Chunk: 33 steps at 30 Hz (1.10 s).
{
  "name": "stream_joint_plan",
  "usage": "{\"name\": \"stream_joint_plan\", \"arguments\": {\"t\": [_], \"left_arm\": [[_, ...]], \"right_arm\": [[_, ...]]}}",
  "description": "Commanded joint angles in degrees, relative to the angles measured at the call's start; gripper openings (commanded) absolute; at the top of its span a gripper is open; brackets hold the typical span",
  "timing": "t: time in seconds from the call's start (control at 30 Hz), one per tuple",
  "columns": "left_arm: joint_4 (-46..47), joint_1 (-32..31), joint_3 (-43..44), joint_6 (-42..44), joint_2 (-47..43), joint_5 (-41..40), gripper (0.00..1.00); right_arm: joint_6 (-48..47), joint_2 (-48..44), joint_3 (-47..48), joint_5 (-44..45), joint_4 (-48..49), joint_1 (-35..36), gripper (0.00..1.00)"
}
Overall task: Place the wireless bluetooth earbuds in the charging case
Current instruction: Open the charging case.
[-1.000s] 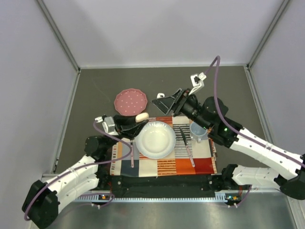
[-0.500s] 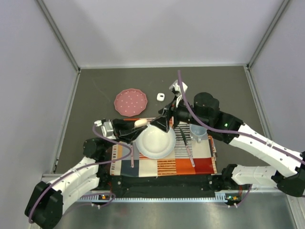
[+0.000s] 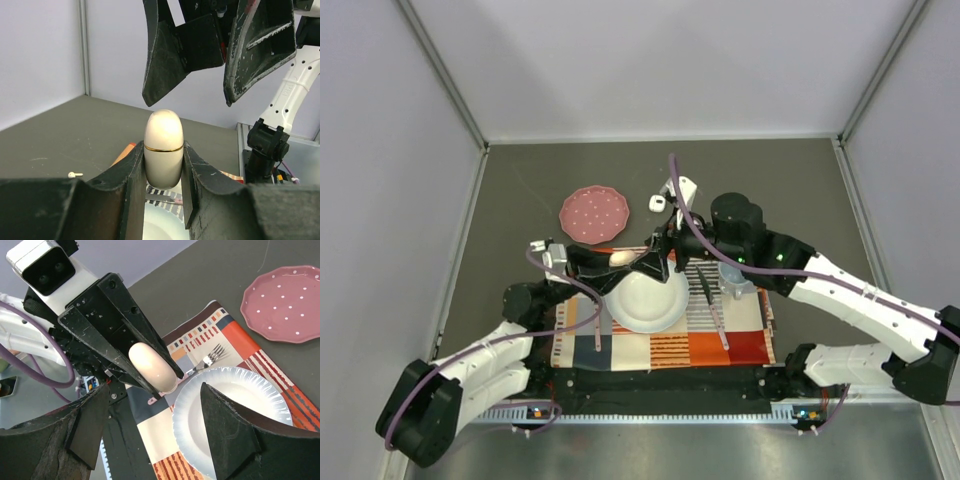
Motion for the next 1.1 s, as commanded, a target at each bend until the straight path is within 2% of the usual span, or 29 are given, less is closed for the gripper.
{"name": "stream_joint_plan", "arguments": {"t": [0.0,0.6,1.07], "left_arm": [[16.2,0.3,1.0,-2.5,0.4,-0.2,0.00],[12.6,0.3,0.7,-1.8,-4.5,-0.5,0.00],[10.2,0.3,2.3,-1.8,-4.9,6.1,0.00]], "right_arm": [[-0.7,1.0,3.6,-0.2,1.4,0.5,0.73],[0.4,3.6,4.1,1.0,1.3,0.5,0.72],[4.8,1.8,1.5,4.9,7.5,0.5,0.72]]}}
